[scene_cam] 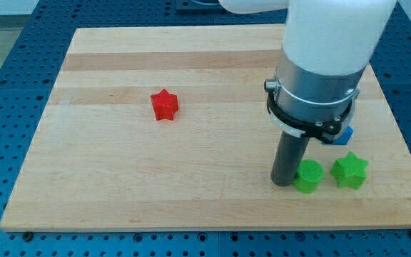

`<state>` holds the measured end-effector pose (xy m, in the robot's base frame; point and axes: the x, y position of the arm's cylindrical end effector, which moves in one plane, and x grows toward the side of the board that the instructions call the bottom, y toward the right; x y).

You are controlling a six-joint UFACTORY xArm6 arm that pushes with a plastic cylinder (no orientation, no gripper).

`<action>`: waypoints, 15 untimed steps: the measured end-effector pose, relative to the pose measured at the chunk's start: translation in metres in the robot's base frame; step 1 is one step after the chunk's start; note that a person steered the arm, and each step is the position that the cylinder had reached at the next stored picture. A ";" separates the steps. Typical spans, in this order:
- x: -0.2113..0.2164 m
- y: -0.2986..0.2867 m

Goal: Move the green circle to the bottom right of the green star

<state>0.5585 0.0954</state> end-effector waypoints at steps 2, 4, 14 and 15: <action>-0.025 -0.002; -0.011 0.002; -0.032 0.049; -0.029 0.049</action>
<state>0.5296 0.1439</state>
